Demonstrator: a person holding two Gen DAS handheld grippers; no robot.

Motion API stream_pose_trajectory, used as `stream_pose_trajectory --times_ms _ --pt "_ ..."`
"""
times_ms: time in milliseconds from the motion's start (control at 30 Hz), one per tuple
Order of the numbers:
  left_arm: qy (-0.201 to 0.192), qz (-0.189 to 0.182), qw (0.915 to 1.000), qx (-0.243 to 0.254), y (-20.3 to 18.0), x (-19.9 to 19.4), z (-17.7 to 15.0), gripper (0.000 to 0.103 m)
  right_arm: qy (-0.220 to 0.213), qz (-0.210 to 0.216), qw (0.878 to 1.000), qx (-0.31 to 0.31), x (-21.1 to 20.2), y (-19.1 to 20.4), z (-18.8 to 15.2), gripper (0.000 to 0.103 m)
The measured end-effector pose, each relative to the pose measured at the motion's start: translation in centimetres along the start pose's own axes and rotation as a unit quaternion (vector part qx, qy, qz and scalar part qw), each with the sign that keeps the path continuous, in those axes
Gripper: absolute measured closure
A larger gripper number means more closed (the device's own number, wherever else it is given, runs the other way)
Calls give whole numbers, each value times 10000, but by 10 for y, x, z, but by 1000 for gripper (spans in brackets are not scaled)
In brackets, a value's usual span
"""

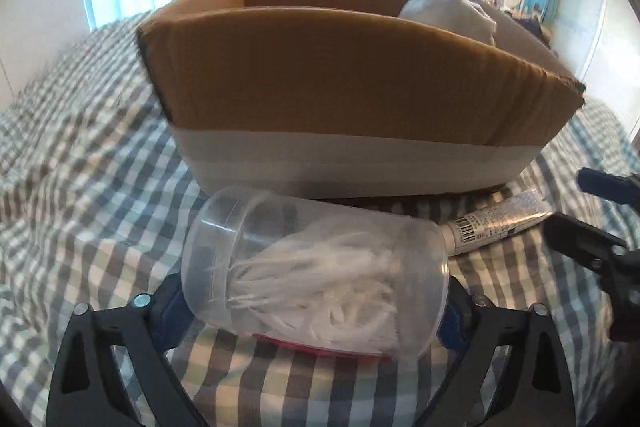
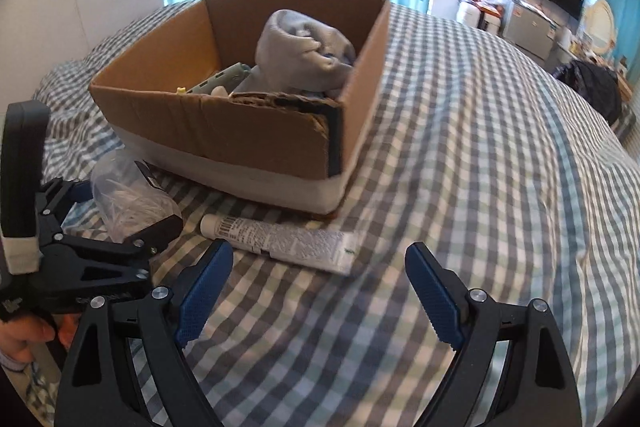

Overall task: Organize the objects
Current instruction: 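Grasp the clear floss-pick jar with the left tool while the right tool grasps the white tube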

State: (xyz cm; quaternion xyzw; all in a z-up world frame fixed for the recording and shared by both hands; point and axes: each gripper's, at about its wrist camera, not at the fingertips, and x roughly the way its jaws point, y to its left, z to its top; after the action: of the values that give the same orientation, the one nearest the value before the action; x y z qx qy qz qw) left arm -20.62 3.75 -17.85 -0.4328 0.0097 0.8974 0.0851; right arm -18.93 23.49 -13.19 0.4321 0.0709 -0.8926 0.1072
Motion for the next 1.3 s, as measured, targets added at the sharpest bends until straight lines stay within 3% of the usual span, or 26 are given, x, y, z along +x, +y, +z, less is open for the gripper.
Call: stream_pose_trajectory --times_ms 200,400,533,600,700,833,867,900,967,1167,1200,1300 --pt "-50 303 9995 34 12 -25 -9 7 227 363 9988 -246 25 4 10 15" --pt "19 369 9988 -330 34 -40 -22 7 635 654 9951 -382 57 15 8 17" --pt "0 387 9982 -449 36 -48 -26 7 831 898 9899 -718 42 37 -10 20" --pt "-37 396 9983 -433 36 -53 -26 7 910 958 9870 -910 30 49 -22 29" --pt "-86 434 9982 -393 35 -58 -26 7 918 1130 9831 -1113 12 63 -31 31" --pt "-96 455 9980 -424 44 -57 -24 7 657 920 9867 -1167 3 70 -20 31" --pt "-95 467 9979 -430 47 -57 -24 7 589 787 9889 -1114 5 70 -14 36" --pt "-93 478 9979 -434 48 -57 -24 7 549 688 9903 -1076 7 70 -10 49" --pt "-80 486 9978 -435 50 -55 -23 7 550 664 9917 -957 17 71 0 59" --pt "-53 506 9982 -328 48 -53 -25 7 821 667 9899 -942 53 82 3 70" --pt "-55 508 9982 -311 48 -52 -25 7 798 675 9904 -905 53 82 1 77" --pt "-52 507 9983 -284 47 -53 -25 7 702 710 9916 -818 45 76 0 80"
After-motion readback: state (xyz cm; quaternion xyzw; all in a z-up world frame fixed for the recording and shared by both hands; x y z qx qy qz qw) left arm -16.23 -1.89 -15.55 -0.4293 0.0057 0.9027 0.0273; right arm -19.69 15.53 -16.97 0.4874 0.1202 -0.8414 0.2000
